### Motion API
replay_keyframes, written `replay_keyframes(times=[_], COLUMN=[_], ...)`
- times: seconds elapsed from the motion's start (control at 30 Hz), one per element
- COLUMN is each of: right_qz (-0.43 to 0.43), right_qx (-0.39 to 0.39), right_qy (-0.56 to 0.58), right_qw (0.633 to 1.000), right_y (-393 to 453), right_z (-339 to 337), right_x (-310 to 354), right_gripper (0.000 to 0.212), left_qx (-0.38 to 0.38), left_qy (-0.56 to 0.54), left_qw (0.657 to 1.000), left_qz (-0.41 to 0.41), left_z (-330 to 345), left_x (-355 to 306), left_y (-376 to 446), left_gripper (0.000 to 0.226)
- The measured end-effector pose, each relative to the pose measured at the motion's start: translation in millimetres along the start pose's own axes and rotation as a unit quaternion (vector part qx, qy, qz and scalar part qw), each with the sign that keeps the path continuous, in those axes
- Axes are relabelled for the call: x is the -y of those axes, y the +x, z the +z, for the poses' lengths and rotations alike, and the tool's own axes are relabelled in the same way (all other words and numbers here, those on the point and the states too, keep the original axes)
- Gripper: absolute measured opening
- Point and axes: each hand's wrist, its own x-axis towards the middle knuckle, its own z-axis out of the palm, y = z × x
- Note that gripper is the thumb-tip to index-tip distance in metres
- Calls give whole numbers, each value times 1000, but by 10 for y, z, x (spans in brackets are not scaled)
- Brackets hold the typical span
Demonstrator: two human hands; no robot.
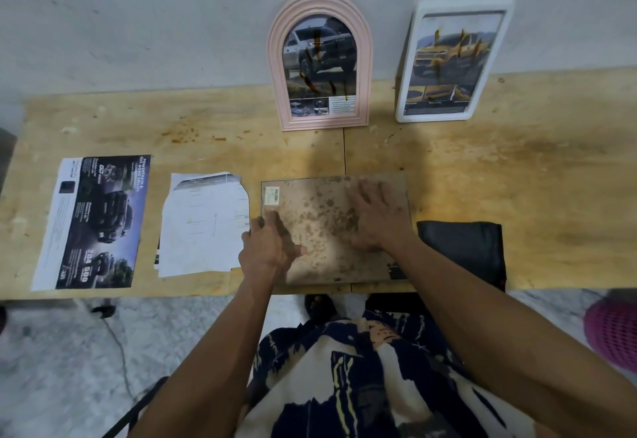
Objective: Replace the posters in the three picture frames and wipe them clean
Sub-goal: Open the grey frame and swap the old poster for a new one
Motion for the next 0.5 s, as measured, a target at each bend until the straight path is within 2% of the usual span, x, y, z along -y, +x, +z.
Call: replay_keyframes(times=[0.13,0.37,0.5], right_qz=[10,2,-4], right_qx=[11,15,14], right_qy=[-4,-15,-32], right_qw=[1000,1000,999], right_y=[53,44,49], right_z=[36,71,49], right_x=[11,-35,-59], right_gripper=[102,104,108], left_qx=[2,2,12], left_qy=[-5,-8,12], left_qw=[1000,1000,1000], left_qz=[-2,-13,-9], left_z=[-23,-19,-12], left_x=[-10,-55,-37], left_y=[7,-1,9], left_gripper=[88,89,101])
